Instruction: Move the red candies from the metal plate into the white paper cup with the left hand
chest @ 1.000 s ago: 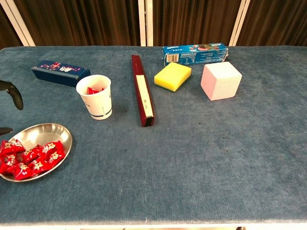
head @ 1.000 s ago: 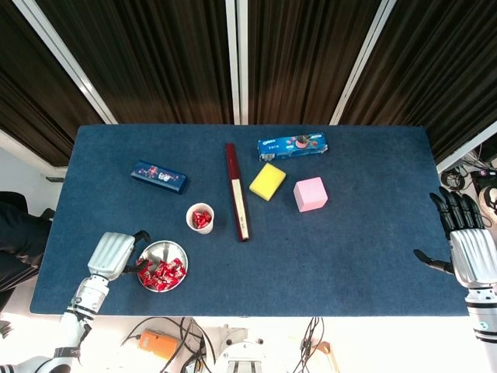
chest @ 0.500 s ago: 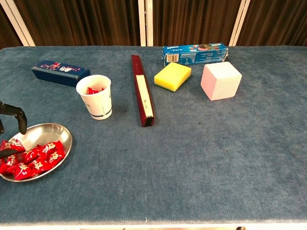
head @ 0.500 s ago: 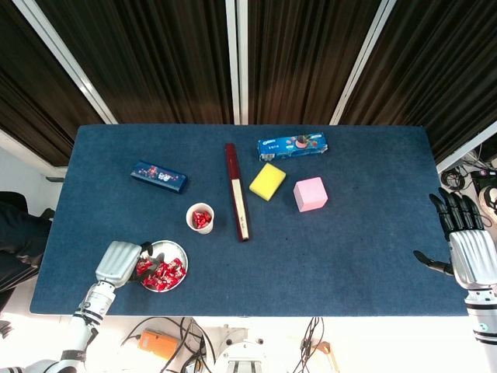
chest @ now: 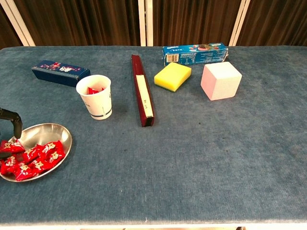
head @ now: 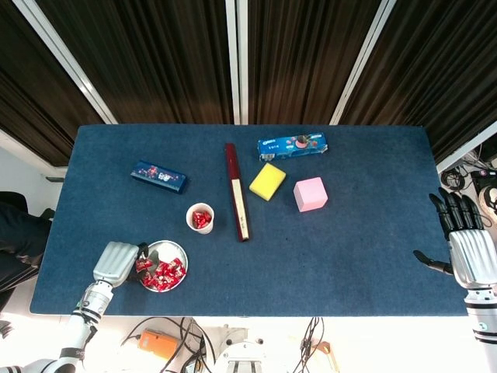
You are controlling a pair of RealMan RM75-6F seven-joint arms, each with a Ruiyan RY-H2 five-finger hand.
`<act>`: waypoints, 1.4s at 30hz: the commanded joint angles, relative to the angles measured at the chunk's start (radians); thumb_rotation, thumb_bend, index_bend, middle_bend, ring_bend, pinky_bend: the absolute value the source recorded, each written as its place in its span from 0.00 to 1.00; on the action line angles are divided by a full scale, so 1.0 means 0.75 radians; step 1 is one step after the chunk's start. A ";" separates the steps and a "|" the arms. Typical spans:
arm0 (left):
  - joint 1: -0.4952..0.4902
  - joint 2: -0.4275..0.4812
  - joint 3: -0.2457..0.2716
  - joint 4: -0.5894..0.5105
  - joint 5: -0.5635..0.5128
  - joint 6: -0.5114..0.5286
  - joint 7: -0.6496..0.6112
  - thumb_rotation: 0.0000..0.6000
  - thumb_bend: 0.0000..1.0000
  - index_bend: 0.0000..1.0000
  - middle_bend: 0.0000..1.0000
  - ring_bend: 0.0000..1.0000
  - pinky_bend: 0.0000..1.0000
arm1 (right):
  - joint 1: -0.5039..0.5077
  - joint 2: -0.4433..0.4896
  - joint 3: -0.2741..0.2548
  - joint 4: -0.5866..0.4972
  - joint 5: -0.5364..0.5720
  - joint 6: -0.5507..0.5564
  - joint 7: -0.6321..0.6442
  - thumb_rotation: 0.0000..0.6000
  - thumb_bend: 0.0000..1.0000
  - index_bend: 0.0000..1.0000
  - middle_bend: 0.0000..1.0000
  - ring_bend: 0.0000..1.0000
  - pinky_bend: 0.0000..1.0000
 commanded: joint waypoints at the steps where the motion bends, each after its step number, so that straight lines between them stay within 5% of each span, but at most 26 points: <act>1: -0.002 -0.005 -0.001 0.010 -0.002 -0.010 -0.004 0.98 0.22 0.47 0.97 0.86 0.74 | 0.000 0.000 0.000 0.001 0.002 -0.001 0.001 1.00 0.16 0.00 0.06 0.00 0.01; 15: -0.020 0.014 -0.042 0.005 0.032 -0.010 -0.037 0.98 0.35 0.56 0.97 0.86 0.74 | -0.003 0.002 0.000 -0.004 -0.002 0.007 0.001 1.00 0.16 0.00 0.06 0.00 0.01; 25: -0.198 0.062 -0.248 -0.105 0.131 -0.082 -0.228 0.95 0.35 0.56 0.97 0.87 0.74 | -0.006 0.003 -0.002 -0.006 -0.010 0.016 0.004 1.00 0.16 0.00 0.06 0.00 0.01; 33: -0.396 -0.024 -0.391 -0.007 0.012 -0.270 -0.297 0.93 0.35 0.56 0.97 0.87 0.74 | -0.023 0.005 -0.004 0.018 0.007 0.030 0.037 1.00 0.16 0.00 0.06 0.00 0.01; 42: -0.476 -0.054 -0.390 0.051 -0.176 -0.357 -0.212 0.93 0.23 0.44 0.97 0.87 0.74 | -0.023 0.000 -0.003 0.044 0.020 0.019 0.060 1.00 0.16 0.00 0.06 0.00 0.01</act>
